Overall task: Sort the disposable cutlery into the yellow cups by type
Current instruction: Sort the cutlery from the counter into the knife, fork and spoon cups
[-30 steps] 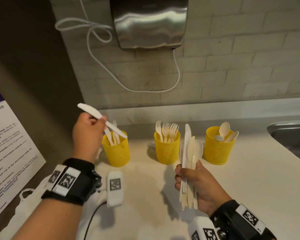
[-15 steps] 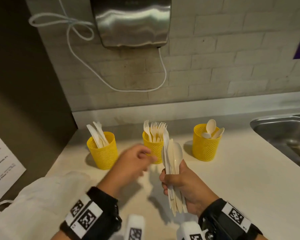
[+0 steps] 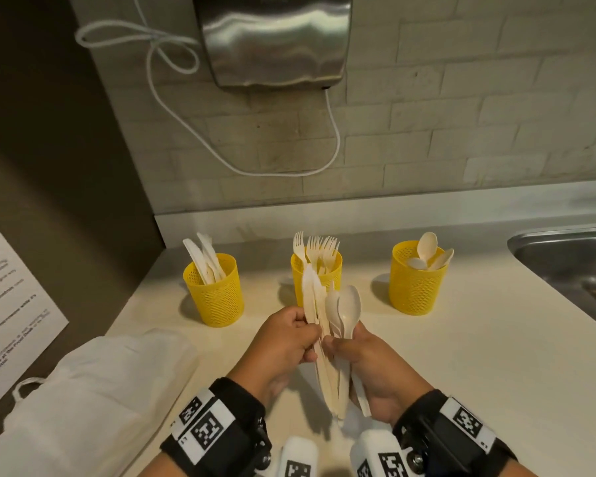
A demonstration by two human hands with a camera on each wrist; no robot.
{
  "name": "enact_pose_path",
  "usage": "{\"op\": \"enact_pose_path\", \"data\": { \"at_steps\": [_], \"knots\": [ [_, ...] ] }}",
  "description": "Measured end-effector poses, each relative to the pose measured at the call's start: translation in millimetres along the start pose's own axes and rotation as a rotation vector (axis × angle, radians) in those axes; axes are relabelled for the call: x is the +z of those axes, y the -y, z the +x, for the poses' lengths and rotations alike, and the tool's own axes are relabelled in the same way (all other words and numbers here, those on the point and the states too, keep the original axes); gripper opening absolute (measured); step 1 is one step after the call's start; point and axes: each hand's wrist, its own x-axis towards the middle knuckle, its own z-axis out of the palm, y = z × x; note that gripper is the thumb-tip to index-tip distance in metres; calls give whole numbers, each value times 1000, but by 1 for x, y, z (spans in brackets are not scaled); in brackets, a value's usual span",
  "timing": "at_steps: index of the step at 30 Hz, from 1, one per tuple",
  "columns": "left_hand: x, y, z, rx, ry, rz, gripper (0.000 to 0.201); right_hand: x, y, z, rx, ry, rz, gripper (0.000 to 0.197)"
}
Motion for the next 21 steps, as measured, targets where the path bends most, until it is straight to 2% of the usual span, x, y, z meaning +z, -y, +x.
{"op": "enact_pose_path", "data": {
  "at_steps": [5,7,10,15,21],
  "knots": [
    [-2,3,-2,-68,34,-152,12,1,-2,3,-14,-54,-76,36],
    [-3,4,-4,-39,41,-136,8,2,-4,4,-19,-56,-147,37],
    [-7,8,-2,11,-3,-40,16,4,-4,4,-12,-56,-216,34],
    [-16,7,2,-75,-10,-123,10,3,-5,4,37,-37,-65,31],
    [-24,6,2,-67,25,-129,9,12,-2,7,12,-24,-5,32]
  ]
}}
